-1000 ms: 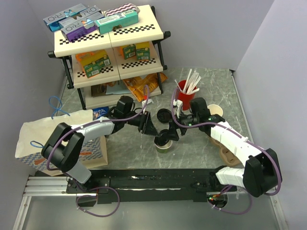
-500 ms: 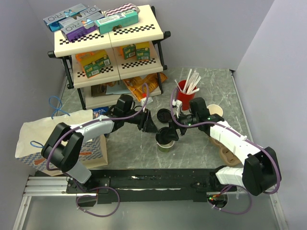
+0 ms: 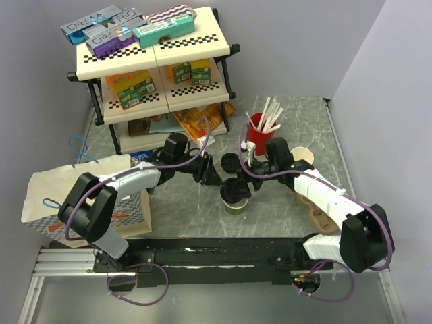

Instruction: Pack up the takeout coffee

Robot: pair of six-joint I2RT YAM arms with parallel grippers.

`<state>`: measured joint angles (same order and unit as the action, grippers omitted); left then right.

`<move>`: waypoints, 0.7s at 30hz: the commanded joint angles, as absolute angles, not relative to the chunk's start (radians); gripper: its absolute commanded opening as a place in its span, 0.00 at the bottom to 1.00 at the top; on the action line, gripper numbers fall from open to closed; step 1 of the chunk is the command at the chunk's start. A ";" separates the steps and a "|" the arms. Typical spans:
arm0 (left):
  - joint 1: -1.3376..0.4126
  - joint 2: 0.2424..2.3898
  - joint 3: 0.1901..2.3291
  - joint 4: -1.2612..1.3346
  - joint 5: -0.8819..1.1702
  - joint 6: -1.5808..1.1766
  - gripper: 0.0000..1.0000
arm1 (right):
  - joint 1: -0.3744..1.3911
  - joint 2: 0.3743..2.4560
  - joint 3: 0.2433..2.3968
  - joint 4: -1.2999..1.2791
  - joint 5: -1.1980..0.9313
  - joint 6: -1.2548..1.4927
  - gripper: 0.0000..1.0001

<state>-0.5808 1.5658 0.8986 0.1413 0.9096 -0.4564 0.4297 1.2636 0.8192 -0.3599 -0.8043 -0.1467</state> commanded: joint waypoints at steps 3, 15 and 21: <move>-0.580 1.549 0.927 0.153 0.888 -0.442 0.50 | 0.436 1.269 0.871 -0.360 -0.813 -0.160 0.87; -0.581 1.557 0.922 0.143 0.856 -0.420 0.51 | 0.439 1.250 0.887 -0.390 -0.816 -0.181 0.86; -0.591 1.552 0.899 0.156 0.867 -0.423 0.51 | 0.437 1.258 0.894 -0.394 -0.834 -0.175 0.86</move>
